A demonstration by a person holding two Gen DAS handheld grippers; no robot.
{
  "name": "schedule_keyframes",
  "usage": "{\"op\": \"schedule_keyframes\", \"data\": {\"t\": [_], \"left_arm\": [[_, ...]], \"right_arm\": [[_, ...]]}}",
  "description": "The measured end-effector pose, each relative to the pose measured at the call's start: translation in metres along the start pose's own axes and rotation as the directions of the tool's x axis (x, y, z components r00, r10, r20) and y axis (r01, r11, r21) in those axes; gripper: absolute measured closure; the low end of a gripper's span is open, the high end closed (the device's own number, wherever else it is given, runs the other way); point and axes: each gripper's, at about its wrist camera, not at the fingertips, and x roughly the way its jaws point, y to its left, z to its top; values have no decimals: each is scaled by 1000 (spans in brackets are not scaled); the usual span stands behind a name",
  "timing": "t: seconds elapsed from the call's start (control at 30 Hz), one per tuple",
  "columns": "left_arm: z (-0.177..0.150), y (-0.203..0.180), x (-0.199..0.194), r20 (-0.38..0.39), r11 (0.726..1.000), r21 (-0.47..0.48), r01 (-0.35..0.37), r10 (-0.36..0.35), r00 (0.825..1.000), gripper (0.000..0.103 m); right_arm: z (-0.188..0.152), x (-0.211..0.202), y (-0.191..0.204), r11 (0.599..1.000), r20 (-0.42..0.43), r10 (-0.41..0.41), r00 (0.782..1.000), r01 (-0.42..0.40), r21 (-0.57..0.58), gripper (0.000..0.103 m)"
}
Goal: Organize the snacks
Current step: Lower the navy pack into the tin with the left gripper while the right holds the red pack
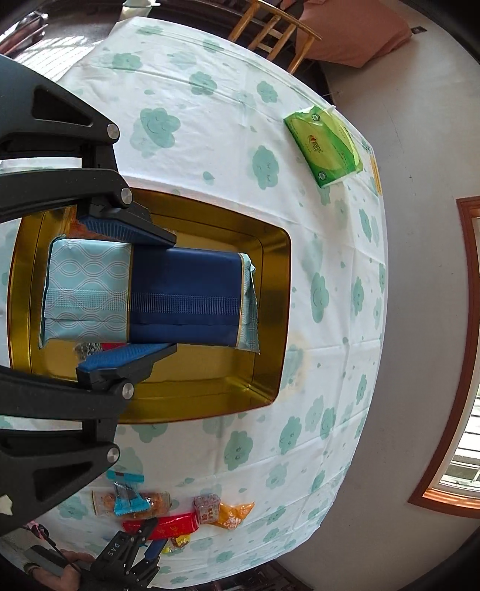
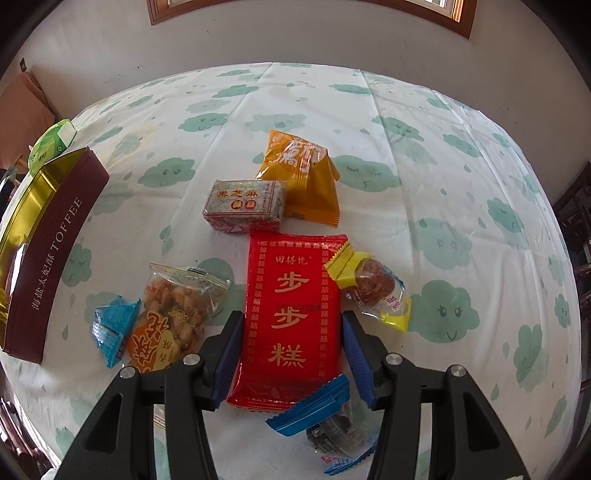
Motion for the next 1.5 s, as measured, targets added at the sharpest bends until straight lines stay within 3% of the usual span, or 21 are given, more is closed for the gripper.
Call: {"op": "schedule_keyframes", "data": {"t": [0.27,0.77,1.1,1.5], "left_arm": [[-18,26,21,-56,999,-41,-12,10,998,58],[-31,29,43,-95,1000,-17,-22,21,995,57],[-34,31,44,-90,1000,-21,-18,16,996,56],[-34,32,25,-16,998,-47,32,-33,999,50]], "right_arm": [[3,1,1,1000,-26,-9,1000,9,10,49],[4,-1,2,999,-26,-20,999,21,34,57],[1,-8,-1,996,-17,21,1000,-19,90,58],[9,-36,8,992,76,70,995,-77,103,58]]}}
